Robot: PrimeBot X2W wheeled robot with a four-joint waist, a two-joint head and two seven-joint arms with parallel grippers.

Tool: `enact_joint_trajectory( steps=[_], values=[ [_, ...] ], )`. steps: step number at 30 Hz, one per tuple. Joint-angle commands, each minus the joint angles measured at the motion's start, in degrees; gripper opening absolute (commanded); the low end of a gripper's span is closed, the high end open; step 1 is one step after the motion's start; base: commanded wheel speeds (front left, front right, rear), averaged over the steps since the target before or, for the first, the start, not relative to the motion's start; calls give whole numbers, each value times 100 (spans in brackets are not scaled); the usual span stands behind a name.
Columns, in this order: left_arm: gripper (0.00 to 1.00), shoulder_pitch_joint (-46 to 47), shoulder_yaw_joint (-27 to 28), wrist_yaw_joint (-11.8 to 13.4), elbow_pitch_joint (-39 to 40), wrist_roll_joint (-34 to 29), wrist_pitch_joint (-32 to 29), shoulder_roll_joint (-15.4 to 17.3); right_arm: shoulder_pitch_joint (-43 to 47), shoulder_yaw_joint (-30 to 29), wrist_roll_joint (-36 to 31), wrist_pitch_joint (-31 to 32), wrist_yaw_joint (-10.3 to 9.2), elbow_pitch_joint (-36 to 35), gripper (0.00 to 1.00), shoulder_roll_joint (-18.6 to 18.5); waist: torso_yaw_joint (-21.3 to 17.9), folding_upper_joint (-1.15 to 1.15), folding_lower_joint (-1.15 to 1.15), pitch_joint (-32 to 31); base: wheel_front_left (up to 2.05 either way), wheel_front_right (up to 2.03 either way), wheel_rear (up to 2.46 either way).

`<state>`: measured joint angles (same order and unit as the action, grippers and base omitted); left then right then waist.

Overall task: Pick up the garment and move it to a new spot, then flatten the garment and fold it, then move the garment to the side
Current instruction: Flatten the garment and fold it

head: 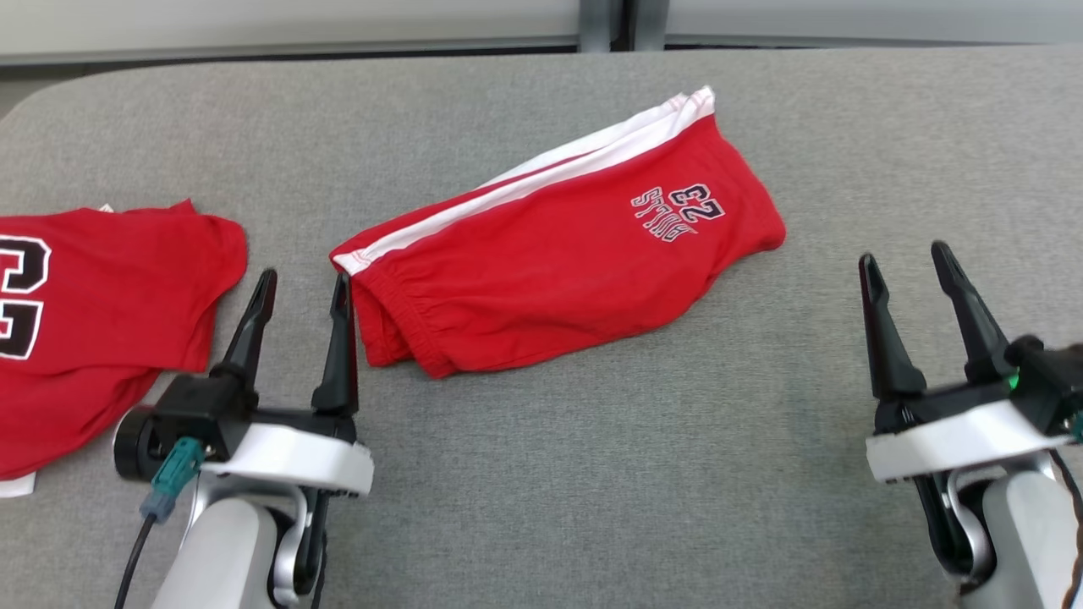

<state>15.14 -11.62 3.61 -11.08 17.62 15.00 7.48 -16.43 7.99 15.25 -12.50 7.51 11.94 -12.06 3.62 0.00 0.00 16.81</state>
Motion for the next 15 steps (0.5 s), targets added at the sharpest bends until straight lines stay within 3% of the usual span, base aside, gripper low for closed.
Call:
enact_joint_trajectory(
  steps=[1,15],
  values=[
    [100,-122,55,47,-22,-67,23,73,186,-94,-73,74,-3,-143,100,27,-105,0,0,-115,0,0,0],
    [100,-480,143,14,-128,-79,24,31,905,-305,-230,534,-2,-919,100,289,-216,0,0,-307,0,0,0]
  ],
)
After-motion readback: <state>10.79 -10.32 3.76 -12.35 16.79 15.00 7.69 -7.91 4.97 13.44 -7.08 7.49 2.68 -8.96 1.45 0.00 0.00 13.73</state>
